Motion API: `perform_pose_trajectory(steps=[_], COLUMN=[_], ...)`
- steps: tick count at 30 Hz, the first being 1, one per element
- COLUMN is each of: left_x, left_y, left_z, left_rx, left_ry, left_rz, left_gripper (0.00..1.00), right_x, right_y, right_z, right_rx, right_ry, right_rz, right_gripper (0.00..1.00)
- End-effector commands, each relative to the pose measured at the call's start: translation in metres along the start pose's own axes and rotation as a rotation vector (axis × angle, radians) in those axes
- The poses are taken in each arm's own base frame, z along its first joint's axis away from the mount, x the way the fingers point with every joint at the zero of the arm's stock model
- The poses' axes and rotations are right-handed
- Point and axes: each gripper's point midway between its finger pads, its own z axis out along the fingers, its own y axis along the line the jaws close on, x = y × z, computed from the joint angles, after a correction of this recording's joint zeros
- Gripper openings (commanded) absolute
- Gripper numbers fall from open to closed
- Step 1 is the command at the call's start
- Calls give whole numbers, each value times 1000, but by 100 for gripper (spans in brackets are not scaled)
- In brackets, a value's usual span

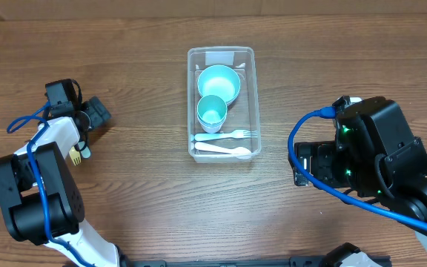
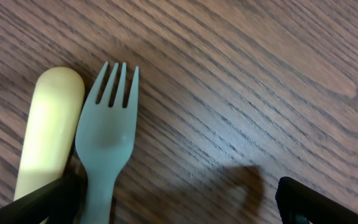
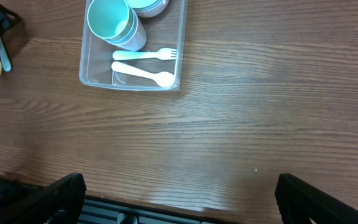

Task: Pack container
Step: 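Move the left gripper back to the cutlery and grasp a mint fork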

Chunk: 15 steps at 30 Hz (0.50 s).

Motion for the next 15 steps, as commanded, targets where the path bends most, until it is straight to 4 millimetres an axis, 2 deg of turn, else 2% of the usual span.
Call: perform_pose_trajectory(steps=[1, 3, 4, 5, 8, 11, 15], left_x=[21, 24, 24, 24, 25, 25, 25], left_y=[7, 3, 3, 3, 3, 4, 4], left_z=[18, 19, 19, 19, 19, 19, 19], left_rx=[-13, 5, 5, 5, 4, 3, 3], left_ry=[67, 79, 79, 79, 80, 81, 82], left_rz=[15, 15, 17, 17, 17, 17, 17], left_gripper=[95, 80, 67, 59, 41, 30, 24], right_x=[-1, -1, -1, -1, -1, -1, -1], right_y=[0, 0, 0, 0, 0, 0, 0], right_z=[-1, -1, -1, -1, -1, -1, -1], right_rx=[1, 1, 1, 1, 1, 1, 1], right_ry=[-9, -9, -9, -9, -9, -9, -9], right_rz=[-1, -1, -1, -1, -1, -1, -1], right_gripper=[100, 100, 100, 100, 100, 100, 100])
